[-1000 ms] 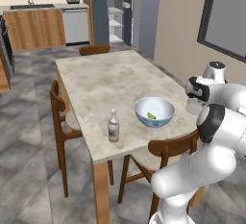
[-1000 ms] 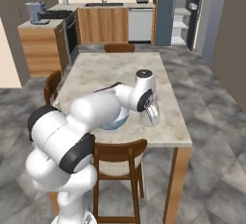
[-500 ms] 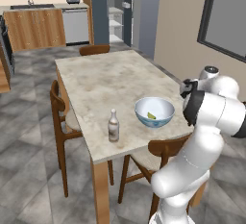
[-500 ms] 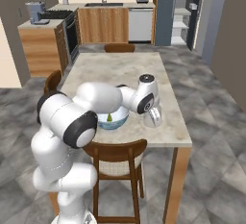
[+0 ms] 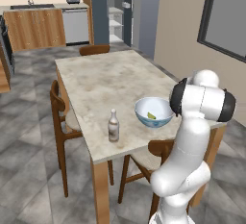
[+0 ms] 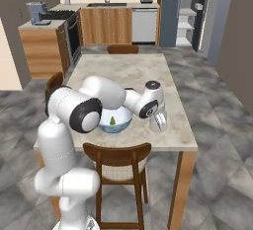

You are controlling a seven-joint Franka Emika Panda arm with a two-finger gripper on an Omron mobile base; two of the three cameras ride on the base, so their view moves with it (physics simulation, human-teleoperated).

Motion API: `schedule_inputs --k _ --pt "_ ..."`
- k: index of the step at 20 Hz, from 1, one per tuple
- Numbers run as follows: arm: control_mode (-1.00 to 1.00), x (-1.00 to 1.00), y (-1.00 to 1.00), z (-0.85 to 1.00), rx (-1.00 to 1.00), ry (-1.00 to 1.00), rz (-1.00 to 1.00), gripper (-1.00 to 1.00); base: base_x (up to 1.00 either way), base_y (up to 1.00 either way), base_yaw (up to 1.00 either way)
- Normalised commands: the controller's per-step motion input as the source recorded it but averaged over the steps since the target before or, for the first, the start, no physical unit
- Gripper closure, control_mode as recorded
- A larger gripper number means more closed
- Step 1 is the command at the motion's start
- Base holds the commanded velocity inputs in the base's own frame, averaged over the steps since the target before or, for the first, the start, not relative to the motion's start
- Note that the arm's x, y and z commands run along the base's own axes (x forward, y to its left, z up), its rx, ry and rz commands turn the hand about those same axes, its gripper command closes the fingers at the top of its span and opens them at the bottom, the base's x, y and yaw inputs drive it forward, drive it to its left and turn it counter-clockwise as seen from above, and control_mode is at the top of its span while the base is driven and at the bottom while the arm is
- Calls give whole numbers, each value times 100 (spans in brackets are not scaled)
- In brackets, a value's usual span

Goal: There is a bowl on the dining counter. Grab a lemon wedge from the fridge and place it in the bowl. Then get the liquor bottle and glass cup from the cabinet and place them next to the bowl.

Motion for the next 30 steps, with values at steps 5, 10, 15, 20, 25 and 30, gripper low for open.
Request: schedule_inputs --k 5,10,15,20,25,30 --pt "-100 13 0 -24 0 0 0 -100 0 0 0" --pt "-100 0 0 -2 0 -5 0 -100 0 0 0" --pt "-100 -10 0 18 0 -4 2 -100 0 0 0" --pt "-100 -32 0 54 0 -8 4 -100 0 0 0" --pt "-100 -50 -1 73 0 -12 3 -100 0 0 0" --pt "-100 -53 0 67 0 -13 5 -100 0 0 0"
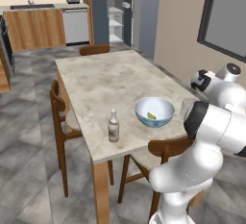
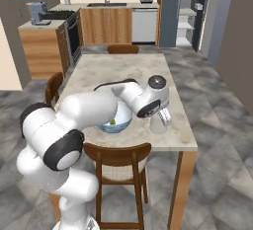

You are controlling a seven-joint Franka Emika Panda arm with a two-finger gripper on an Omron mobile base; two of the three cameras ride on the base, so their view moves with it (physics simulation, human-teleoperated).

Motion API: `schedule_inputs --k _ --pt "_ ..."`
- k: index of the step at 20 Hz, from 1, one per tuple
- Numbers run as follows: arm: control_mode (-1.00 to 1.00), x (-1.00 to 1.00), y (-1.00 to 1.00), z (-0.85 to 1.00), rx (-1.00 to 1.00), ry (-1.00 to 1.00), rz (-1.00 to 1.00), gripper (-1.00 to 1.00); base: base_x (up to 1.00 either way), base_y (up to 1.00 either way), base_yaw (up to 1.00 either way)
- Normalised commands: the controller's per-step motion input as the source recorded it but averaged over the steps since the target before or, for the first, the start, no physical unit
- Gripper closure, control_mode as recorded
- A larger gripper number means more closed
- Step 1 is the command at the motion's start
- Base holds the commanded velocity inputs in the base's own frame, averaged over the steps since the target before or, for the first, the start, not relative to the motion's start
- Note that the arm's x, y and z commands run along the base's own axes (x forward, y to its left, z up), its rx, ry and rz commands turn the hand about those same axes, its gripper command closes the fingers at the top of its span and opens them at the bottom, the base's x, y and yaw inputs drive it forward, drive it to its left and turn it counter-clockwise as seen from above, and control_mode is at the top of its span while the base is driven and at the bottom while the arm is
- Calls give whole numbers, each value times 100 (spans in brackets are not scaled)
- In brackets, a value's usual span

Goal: There is a bowl on the dining counter. Grab a lemon wedge from the fridge and place it in the bowl. Then get the liquor bottle and glass cup from the cabinet and place them next to the bowl.

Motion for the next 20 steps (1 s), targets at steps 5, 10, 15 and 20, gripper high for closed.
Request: schedule_inputs --k 5,10,15,20 --pt "-100 -70 35 15 -5 -17 9 -100 0 0 0" --pt "-100 -79 63 4 -14 -20 9 -100 0 0 0" --pt "-100 -74 48 34 -13 -18 6 -100 0 0 0" --pt "-100 -56 18 59 -9 -17 6 -100 0 0 0"
